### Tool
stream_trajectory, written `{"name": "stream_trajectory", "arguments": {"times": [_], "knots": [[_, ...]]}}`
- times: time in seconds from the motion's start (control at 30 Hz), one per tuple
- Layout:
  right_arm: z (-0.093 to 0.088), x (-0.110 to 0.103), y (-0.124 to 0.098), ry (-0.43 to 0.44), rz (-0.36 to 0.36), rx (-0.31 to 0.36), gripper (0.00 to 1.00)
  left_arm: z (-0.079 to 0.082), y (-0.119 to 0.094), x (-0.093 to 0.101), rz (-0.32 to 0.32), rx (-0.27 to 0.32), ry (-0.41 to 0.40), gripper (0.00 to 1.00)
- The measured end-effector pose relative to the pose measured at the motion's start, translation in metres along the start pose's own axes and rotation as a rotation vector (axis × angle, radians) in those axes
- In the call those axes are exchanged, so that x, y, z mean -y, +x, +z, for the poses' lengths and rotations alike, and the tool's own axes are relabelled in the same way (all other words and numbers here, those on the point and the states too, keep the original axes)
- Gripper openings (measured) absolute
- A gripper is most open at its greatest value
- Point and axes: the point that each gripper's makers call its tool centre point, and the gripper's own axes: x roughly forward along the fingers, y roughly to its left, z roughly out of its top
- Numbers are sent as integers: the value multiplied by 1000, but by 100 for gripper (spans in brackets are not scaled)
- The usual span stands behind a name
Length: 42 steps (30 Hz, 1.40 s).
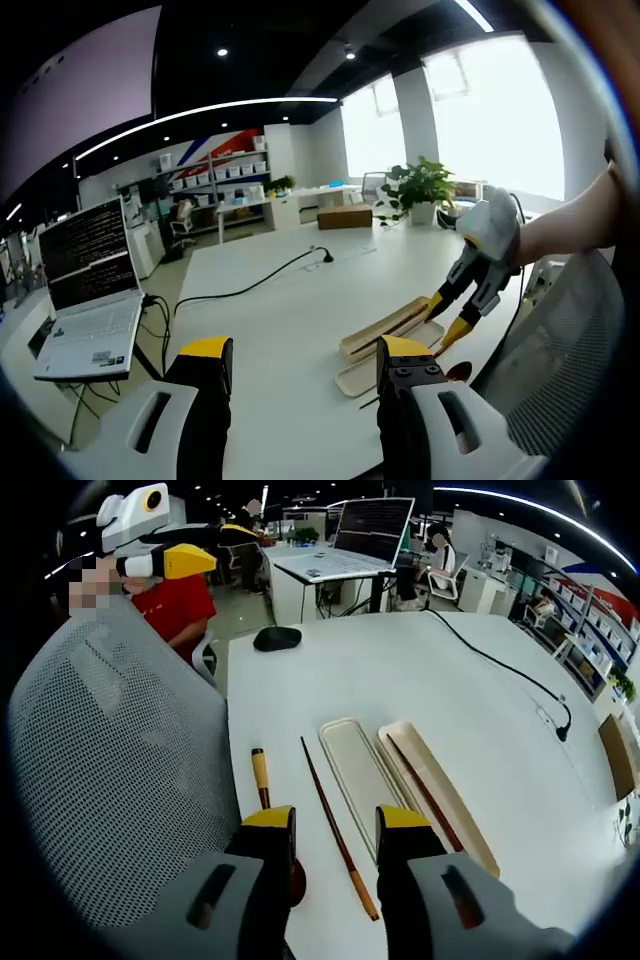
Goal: Arrange the utensils inside the cutlery case until each visible utensil rests in its matching compartment.
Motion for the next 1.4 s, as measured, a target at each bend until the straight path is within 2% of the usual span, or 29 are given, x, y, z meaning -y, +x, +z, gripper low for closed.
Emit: {"name": "stream_trajectory", "arguments": {"times": [0.2, 0.6, 0.8, 1.17, 1.4], "knots": [[-5, 1, 4, -21, 14, -46, 28, 0, 0, 0, 1, 0, -2, 59], [-8, 6, 15, -125, 62, -138, 27, 0, -1, -2, 14, 0, -5, 59], [-15, 5, 24, -183, 98, -196, 27, 0, -1, -3, 19, -3, -7, 59], [-26, -1, 36, -225, 152, -259, 24, -1, 0, -4, 20, -5, -12, 59], [-32, -6, 44, -212, 183, -295, 20, -2, -1, -3, 17, -11, -13, 59]]}}
